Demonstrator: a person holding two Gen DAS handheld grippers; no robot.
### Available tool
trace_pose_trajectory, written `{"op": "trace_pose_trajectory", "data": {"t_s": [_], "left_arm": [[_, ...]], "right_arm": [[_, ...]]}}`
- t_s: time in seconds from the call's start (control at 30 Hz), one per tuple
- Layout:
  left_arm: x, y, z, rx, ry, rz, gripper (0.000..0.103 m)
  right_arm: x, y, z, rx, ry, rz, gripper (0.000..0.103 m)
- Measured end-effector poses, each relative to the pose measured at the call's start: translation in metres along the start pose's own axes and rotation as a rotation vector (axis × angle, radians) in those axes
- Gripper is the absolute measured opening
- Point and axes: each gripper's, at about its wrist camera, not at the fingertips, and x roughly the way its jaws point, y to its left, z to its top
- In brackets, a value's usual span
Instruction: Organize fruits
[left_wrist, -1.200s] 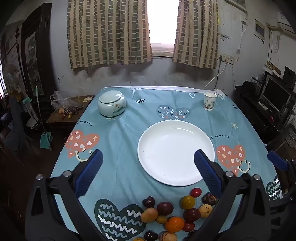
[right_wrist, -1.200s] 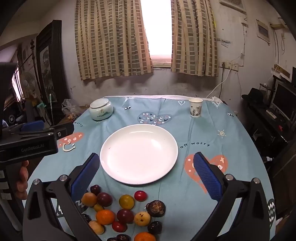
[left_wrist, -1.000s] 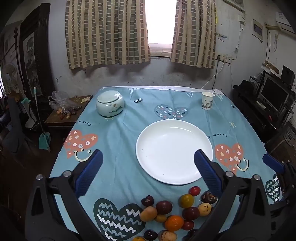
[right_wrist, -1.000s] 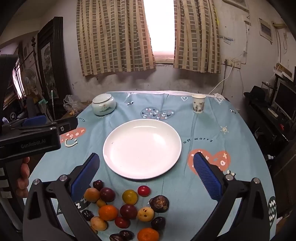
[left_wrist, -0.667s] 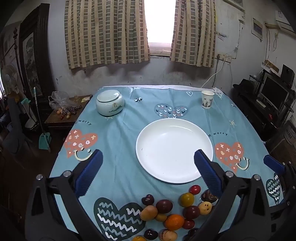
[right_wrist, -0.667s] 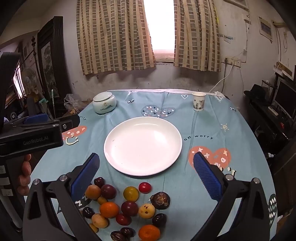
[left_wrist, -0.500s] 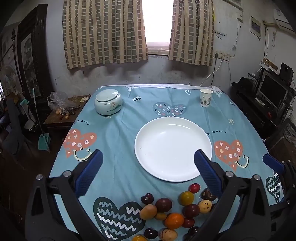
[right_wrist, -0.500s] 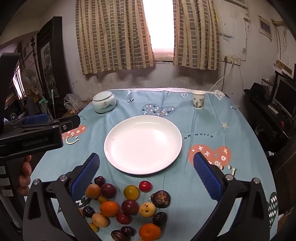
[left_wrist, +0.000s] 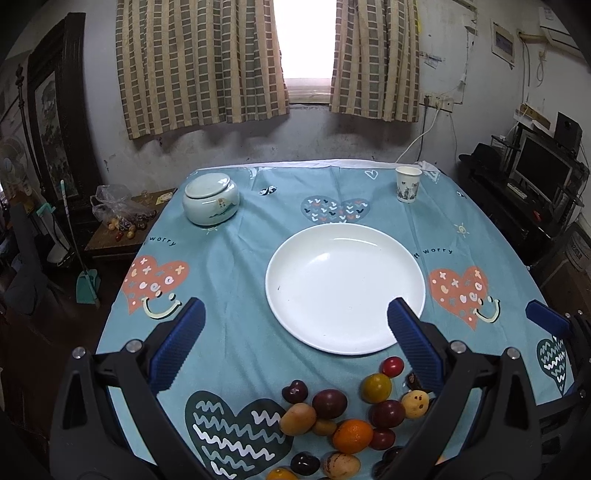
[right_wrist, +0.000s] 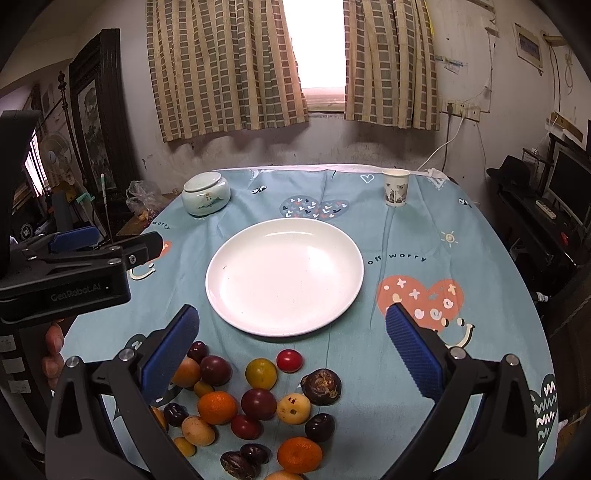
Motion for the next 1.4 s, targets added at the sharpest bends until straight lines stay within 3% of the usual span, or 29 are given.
{"op": "trace_pose_trajectory", "data": {"t_s": [1.17, 1.3, 1.4], "left_arm": [[0.012, 0.004, -0.008, 0.005, 0.074, 0.019, 0.1], [0.013, 0.004, -0.012, 0.026, 0.081, 0.008, 0.1], [0.012, 0.008, -0.026, 0.111, 0.099, -0.036, 0.1]], "right_arm": [[0.008, 0.009, -0.008, -0.027, 0.059, 0.048, 0.102], [0.007, 0.009, -0.009, -0.029, 0.065, 0.048, 0.102], [0.005, 0.008, -0.017, -0.076, 0.097, 0.051, 0.102]]}}
